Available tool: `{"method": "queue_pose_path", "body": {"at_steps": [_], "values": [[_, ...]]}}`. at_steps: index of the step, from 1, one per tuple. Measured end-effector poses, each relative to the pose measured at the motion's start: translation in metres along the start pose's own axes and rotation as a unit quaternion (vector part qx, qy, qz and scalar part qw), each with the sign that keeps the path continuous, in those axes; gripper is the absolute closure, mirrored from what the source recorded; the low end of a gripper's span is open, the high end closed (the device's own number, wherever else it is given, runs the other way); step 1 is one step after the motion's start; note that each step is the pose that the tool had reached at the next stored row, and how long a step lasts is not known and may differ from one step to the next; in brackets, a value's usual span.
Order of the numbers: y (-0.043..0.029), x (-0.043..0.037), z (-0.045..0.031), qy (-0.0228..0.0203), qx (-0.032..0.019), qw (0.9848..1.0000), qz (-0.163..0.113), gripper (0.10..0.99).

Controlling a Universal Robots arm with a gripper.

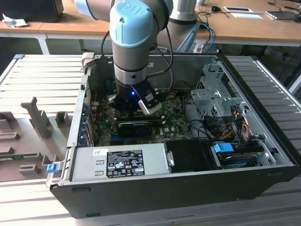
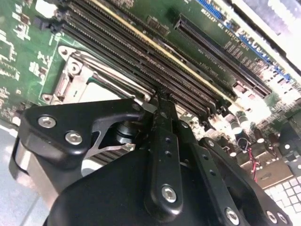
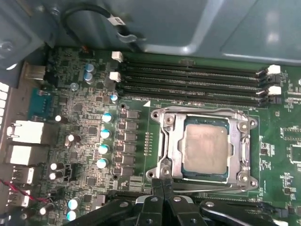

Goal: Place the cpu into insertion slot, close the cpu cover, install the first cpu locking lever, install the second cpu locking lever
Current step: 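Install the second cpu locking lever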

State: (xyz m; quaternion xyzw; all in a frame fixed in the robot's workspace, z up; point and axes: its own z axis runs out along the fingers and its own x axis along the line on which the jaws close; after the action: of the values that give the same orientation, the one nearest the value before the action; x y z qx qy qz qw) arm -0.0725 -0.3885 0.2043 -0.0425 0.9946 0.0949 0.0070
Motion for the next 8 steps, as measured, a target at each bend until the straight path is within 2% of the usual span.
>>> {"method": "queue_pose_path", "body": {"at_steps": [3, 5, 6, 8], "values": [[-0.0040, 0.0019, -0.0004, -0.0010, -0.0157, 0.9999, -0.002, 0.980], [-0.0066, 0.0044, -0.0001, -0.0021, -0.0336, 0.9994, -0.003, 0.980], [-0.0068, 0.0046, 0.0007, -0.0025, -0.0393, 0.9992, -0.004, 0.980], [-0.0073, 0.0051, 0.0035, -0.0029, -0.0469, 0.9989, -0.005, 0.980]]}}
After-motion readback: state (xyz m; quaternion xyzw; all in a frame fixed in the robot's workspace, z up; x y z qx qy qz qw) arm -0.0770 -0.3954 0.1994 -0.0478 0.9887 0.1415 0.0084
